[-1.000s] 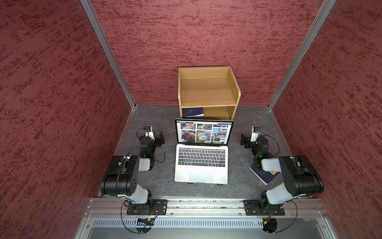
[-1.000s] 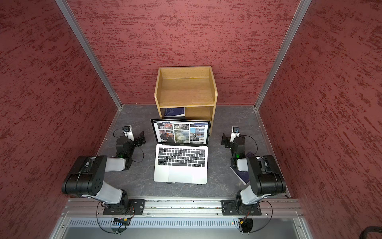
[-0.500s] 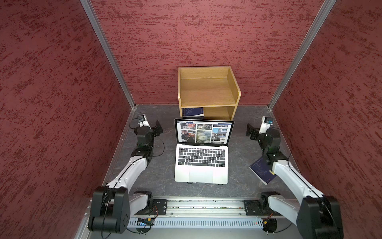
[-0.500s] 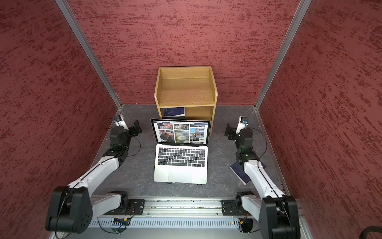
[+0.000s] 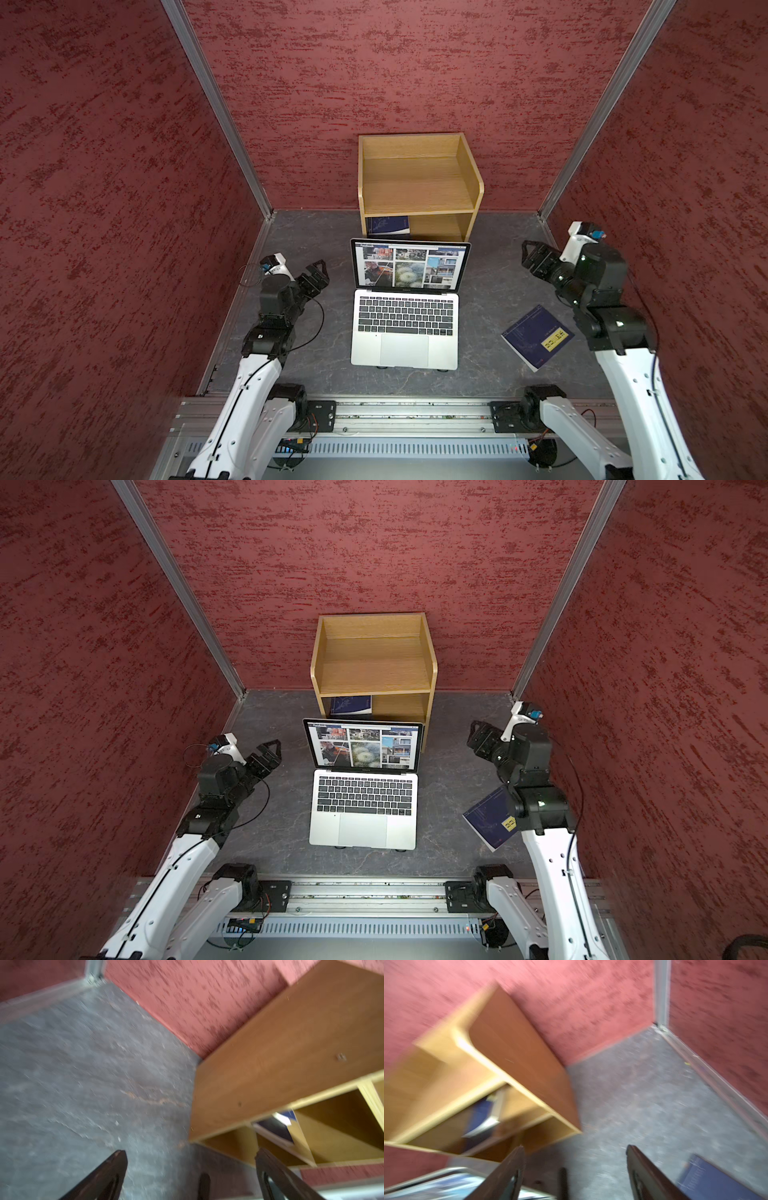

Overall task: Close the laptop lid and set it aside
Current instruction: Close the lid of the laptop.

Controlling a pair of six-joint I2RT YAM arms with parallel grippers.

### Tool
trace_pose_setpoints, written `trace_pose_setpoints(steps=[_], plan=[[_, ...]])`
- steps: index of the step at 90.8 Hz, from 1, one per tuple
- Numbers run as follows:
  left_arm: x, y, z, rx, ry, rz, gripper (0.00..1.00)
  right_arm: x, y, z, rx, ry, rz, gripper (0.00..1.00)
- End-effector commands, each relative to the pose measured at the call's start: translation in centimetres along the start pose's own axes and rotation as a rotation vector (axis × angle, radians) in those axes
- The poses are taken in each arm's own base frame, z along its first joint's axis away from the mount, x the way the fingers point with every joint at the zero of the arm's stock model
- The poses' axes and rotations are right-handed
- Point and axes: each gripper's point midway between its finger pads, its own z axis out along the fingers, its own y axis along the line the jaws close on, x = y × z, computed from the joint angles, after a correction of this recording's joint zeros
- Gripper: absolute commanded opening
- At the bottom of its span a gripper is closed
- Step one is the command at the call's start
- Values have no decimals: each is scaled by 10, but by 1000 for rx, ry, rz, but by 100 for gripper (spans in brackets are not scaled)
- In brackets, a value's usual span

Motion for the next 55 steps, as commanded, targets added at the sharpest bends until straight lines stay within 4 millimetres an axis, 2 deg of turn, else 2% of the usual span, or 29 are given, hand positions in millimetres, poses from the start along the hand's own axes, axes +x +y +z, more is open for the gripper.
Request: trace_pose_setpoints(steps=[1, 5, 15, 28, 38, 47, 55], plan=[[43, 3, -7, 1, 160, -41, 100, 5, 43, -9, -168, 160, -14, 66], [51, 4, -8, 2, 175, -59, 100, 7, 64, -9, -240, 217, -39, 58], [74, 8, -14, 2, 220, -79, 100, 12, 100, 1, -306, 281, -134, 37], [96, 19, -21, -40, 273, -69, 100, 8, 141, 19, -368, 313, -218, 24], [117, 24, -23, -41, 319, -57, 100, 14, 173, 32, -408, 362, -291, 16], [134, 31, -24, -46, 356, -78, 100, 29, 190, 54, -393, 419, -345, 14], [149, 35, -23, -40, 392, -101, 100, 43, 201, 62, -388, 460, -403, 8]])
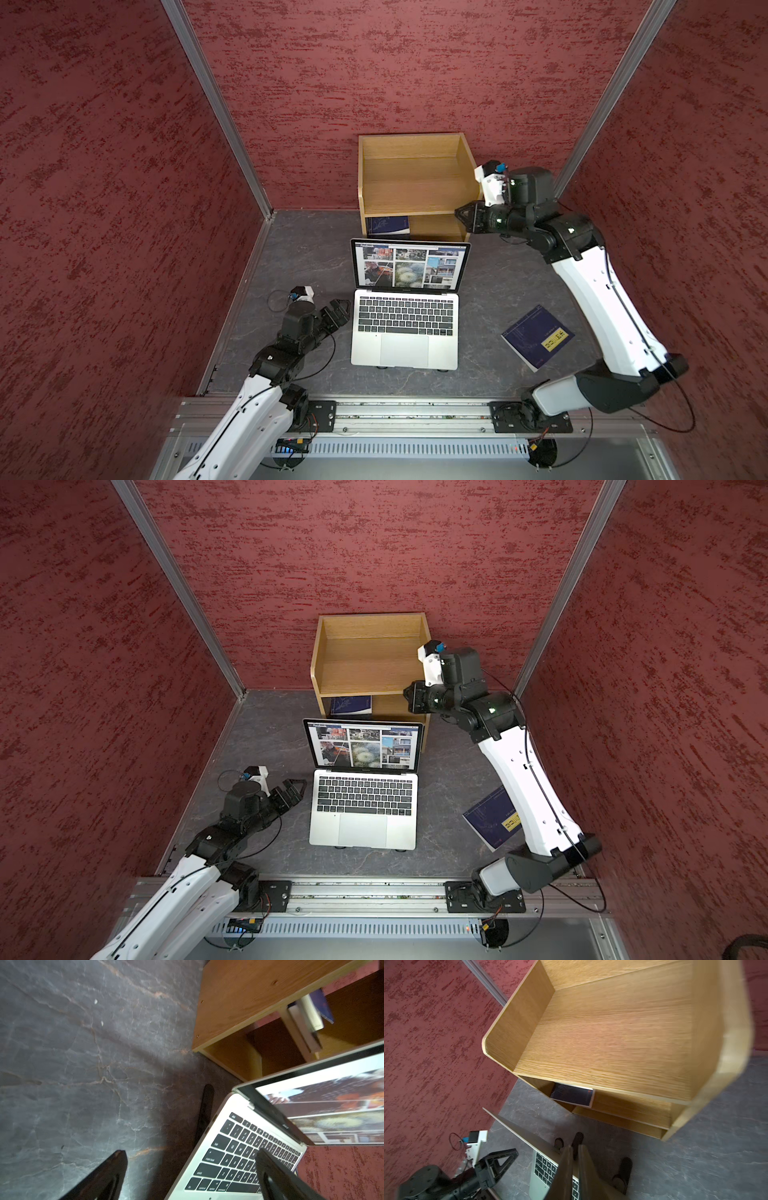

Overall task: Close the laptop lid and set it aside
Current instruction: Close the lid of the laptop.

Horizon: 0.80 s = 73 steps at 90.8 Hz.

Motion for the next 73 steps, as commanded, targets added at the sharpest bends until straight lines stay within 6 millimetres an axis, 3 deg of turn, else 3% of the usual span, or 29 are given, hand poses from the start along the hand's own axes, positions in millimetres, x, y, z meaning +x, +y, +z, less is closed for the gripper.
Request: trace_pose_setpoints(steps=[1, 7, 43, 53, 73], plan=[[17, 12, 7, -13, 43, -41, 100, 13, 10, 13, 31, 86, -89, 7], [26, 13, 11, -1, 71, -45, 100, 18, 12, 23, 57, 124, -118, 0], [53, 13, 22, 29, 116, 35, 100, 45, 30, 56, 93, 226, -195, 0], [58, 17, 26, 12, 128, 51, 90, 48, 31, 61, 108, 232, -207, 0], [62, 18, 31, -10, 144, 69, 86, 59, 40, 65, 101, 264, -233, 0]])
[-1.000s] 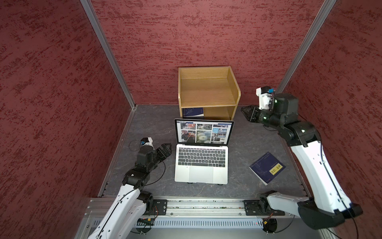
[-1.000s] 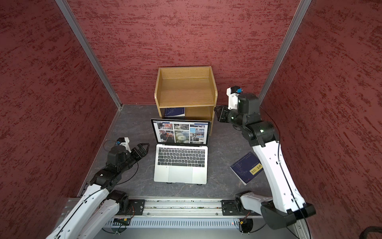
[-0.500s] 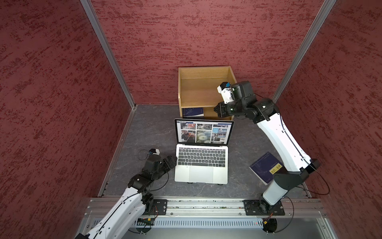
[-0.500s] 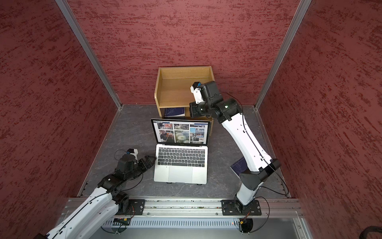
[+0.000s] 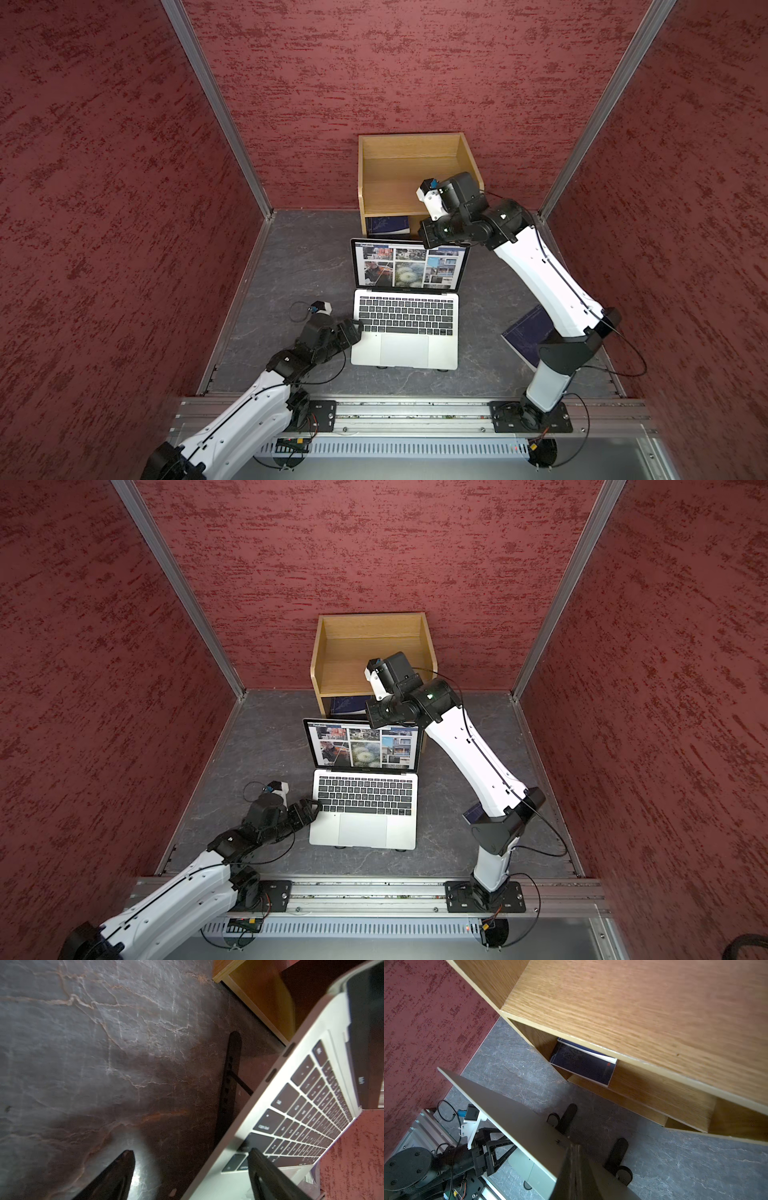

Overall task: Close the laptop lid and set it aside
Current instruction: Close the lid of the laptop.

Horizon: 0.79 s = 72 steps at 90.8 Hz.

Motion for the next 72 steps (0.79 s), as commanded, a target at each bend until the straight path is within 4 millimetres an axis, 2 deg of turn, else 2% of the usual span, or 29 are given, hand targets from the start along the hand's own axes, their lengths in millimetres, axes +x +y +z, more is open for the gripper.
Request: trace_pose_setpoints(steps=[1, 12, 20, 32, 51, 72], plan=[[-6, -5, 1, 13, -32, 16, 85, 1, 4, -5, 23, -3, -31, 0], [-4, -4, 3, 11, -30, 20, 83, 10, 8, -1, 32, 27, -45, 0], [-4, -1, 3, -6, -36, 14, 78, 15, 13, -2, 29, 37, -50, 0], [-4, 1, 4, -10, -40, 4, 74, 25, 26, -4, 5, 45, -60, 0], [-3, 3, 5, -24, -38, -3, 73, 48, 40, -7, -46, 59, -31, 0], [-7, 5, 3, -49, -50, -5, 75, 67, 57, -22, -170, -4, 26, 0]])
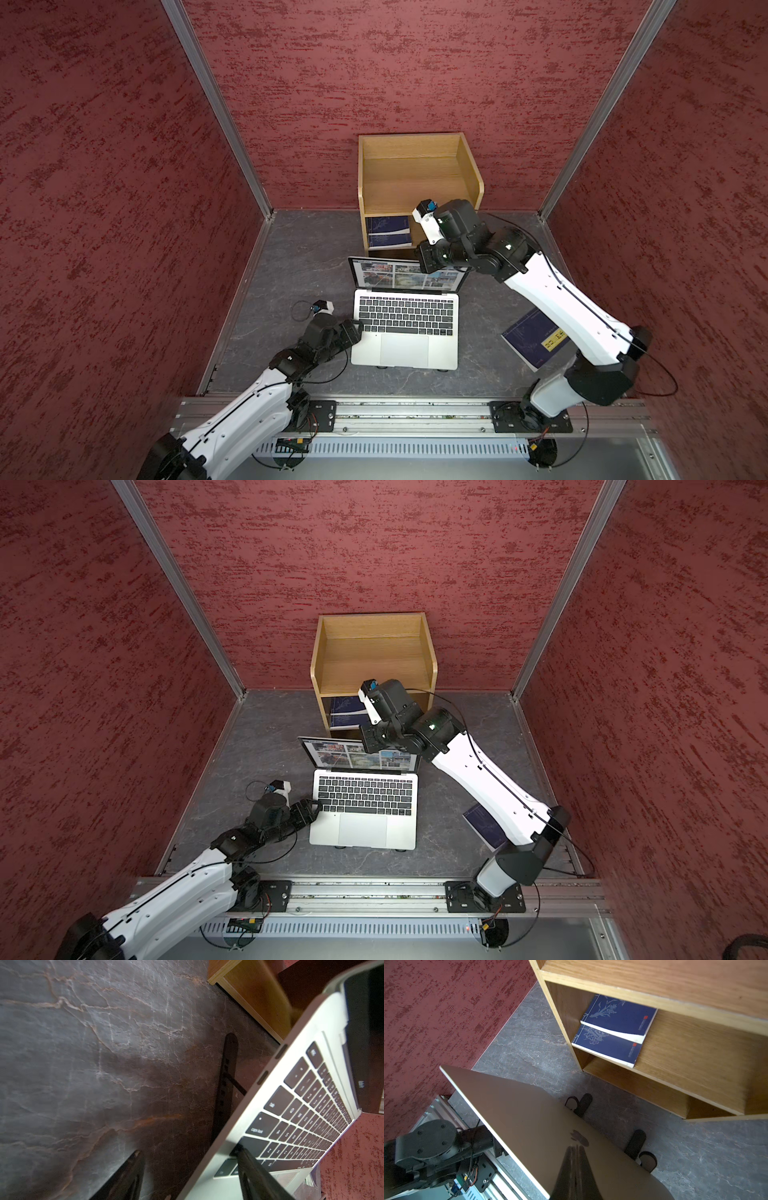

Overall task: Close the laptop lid and set it aside
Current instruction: Close the lid of the laptop.

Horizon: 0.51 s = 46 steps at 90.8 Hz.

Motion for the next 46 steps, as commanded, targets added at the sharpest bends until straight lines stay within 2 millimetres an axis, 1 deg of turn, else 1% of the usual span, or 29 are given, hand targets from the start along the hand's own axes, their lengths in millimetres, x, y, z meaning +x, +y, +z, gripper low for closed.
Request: trace_pose_setpoints(steps=[1, 4, 8, 23, 36, 46], plan=[[-6, 11, 0, -59, -36, -5, 76, 23, 18, -4, -96, 31, 40, 0], [-7, 14, -1, -78, -43, -13, 77, 27, 18, -1, -105, 33, 54, 0], [-8, 18, -3, -101, -52, -23, 77, 30, 20, -8, -131, 12, 68, 0], [-11, 24, -8, -119, -82, -51, 79, 49, 28, -10, -198, 4, 115, 0], [-16, 30, -16, -152, -122, -79, 79, 69, 30, -5, -203, 34, 137, 0], [-23, 38, -28, -191, -175, -105, 82, 88, 29, 1, -193, 69, 157, 0]])
